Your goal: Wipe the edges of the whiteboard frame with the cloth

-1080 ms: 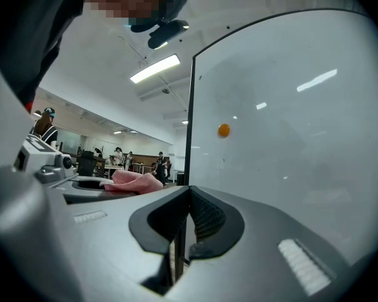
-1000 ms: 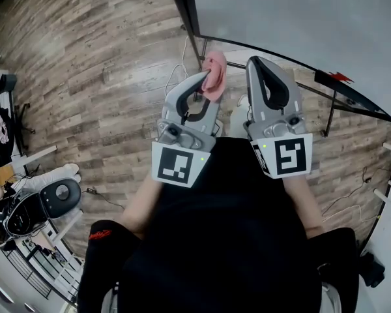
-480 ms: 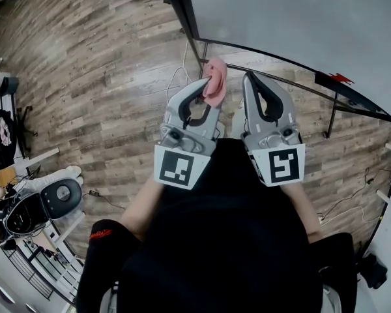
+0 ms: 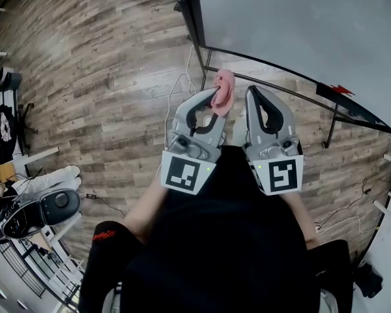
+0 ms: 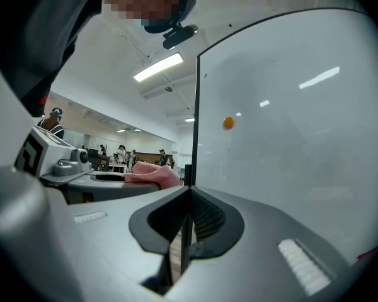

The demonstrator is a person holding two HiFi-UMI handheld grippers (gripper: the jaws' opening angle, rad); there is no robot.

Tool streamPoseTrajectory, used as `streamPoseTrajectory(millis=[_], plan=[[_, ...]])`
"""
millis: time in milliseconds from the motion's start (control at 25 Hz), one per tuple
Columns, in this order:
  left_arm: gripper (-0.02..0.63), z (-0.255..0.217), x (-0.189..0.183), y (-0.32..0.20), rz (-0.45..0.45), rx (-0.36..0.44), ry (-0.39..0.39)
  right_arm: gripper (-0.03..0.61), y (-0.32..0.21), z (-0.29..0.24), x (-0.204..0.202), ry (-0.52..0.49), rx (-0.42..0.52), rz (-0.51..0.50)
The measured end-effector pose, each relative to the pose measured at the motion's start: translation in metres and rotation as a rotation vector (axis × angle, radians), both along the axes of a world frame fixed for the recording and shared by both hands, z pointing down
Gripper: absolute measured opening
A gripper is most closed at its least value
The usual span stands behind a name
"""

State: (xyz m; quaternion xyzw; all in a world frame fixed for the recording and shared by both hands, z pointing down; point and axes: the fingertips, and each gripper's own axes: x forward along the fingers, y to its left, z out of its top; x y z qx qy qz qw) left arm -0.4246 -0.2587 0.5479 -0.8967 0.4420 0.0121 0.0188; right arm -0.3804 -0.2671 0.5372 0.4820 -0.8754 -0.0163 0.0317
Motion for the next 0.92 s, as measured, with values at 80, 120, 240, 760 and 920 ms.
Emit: streamPoseTrajectory(millis=[80, 120, 240, 760, 920], plan=[[0.048, -0.001, 0.0, 0.0, 0.001, 0.007, 0.0, 0.0, 0.001, -0.001, 0.001, -0.003, 0.002, 0.006], [0.048, -0.001, 0.001, 0.001, 0.001, 0.009, 0.0, 0.0, 0.001, -0.002, 0.003, -0.004, 0.006, 0.009], [0.048, -0.003, 0.001, 0.002, 0.001, 0.011, -0.001, 0.0, 0.0, -0.003, 0.007, -0.007, 0.016, 0.02], [0.048, -0.003, -0.001, 0.001, -0.011, 0.022, -0.013, 0.0, 0.003, -0.001, 0.008, -0.001, 0.015, 0.02], [0.048, -0.003, -0.002, -0.001, -0.01, 0.024, -0.009, 0.0, 0.002, -0.002, 0.009, -0.002, 0.019, 0.031]])
